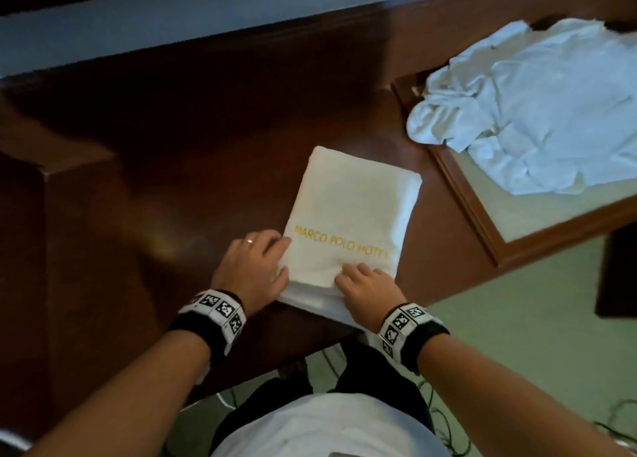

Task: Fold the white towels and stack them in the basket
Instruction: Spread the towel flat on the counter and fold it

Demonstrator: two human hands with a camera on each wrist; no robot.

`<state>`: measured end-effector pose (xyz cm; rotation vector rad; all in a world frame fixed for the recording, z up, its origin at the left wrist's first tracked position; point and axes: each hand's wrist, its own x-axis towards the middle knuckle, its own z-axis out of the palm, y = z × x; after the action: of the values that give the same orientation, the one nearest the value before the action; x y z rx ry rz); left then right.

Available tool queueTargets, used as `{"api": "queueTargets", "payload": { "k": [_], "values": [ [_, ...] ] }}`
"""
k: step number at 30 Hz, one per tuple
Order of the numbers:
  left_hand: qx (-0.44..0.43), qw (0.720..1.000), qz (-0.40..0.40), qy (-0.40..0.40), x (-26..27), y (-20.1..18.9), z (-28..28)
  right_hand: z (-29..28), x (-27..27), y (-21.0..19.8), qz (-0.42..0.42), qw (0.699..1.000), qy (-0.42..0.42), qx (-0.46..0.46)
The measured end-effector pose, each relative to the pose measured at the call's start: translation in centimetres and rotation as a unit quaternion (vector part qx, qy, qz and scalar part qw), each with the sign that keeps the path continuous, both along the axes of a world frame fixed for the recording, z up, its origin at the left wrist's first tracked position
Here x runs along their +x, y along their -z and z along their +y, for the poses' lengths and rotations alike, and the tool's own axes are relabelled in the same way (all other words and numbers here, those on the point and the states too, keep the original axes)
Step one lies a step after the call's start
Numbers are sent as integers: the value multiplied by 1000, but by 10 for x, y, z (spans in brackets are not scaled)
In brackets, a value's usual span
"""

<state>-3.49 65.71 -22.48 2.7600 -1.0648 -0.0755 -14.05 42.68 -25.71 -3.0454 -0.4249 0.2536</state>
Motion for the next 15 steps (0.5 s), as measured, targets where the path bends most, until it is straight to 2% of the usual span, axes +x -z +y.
{"api": "queueTargets", "payload": {
  "k": [2,4,6,10,12,15],
  "values": [
    [56,993,-1,100,-5,10,-7,4,-17,5,31,999,38,-7],
    [121,980,15,159,-4,20,-13,-4,-27,6,60,995,73,-17],
    [154,971,37,177,-1,27,-18,-17,-31,5,89,990,105,-20],
    [142,968,26,204,14,35,-35,-36,-24,-1,118,978,172,32],
    [106,974,1,201,19,32,-39,-36,-17,-7,48,978,191,67],
    [-11,987,6,162,19,25,-26,-33,-31,-6,-65,977,186,85]
  ]
}}
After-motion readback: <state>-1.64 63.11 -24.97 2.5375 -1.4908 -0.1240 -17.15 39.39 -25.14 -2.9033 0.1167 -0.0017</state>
